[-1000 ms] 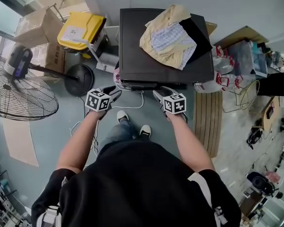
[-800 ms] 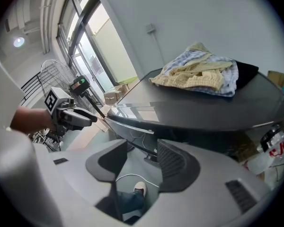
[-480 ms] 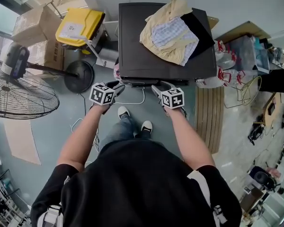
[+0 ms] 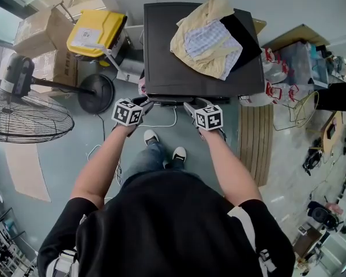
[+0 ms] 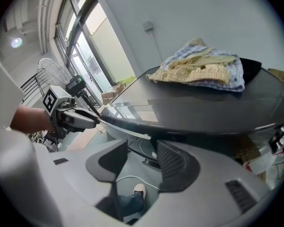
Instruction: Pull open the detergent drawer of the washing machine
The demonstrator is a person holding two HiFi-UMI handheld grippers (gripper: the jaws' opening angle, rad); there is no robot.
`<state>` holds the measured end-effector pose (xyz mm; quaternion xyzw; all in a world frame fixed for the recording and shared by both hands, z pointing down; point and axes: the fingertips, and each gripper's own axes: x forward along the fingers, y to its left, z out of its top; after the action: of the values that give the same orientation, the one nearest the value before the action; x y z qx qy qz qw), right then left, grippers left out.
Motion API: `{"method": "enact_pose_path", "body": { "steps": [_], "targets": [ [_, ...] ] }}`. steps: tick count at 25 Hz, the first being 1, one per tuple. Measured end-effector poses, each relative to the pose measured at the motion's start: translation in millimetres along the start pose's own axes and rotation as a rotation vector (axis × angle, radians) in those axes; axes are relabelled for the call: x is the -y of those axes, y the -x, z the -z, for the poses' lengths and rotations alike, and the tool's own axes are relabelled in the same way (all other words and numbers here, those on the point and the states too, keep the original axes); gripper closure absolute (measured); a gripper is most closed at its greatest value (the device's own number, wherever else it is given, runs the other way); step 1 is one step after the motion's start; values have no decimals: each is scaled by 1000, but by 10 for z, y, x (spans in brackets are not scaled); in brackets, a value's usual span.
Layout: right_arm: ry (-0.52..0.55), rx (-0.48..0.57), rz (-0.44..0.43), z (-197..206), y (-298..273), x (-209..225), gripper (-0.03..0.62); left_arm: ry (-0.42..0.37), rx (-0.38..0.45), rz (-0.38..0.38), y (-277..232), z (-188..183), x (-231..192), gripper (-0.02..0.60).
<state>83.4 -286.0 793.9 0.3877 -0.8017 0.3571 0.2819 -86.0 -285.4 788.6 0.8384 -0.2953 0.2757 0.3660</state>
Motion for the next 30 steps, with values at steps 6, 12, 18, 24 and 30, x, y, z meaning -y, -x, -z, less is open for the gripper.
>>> {"method": "enact_pose_path", "body": {
  "steps": [6,12,18,24,30],
  "targets": [
    [-12,2,3,5,-43,31,401,-6,-4,-11,-51,-10,-38,434],
    [-37,13,11,12,-34,58,428,-15,-5,-34,-101,-3,-57,451],
    [-52,26,17,14,-43,74,434,-43,-8,-47,-121,16,-73,459],
    [-34,23,18,17,-38,59,442,-44,-7,-47,-109,24,-71,460],
    [-9,2,16,6,-31,69,454,-64,-22,-47,-111,12,-68,466]
  ]
}}
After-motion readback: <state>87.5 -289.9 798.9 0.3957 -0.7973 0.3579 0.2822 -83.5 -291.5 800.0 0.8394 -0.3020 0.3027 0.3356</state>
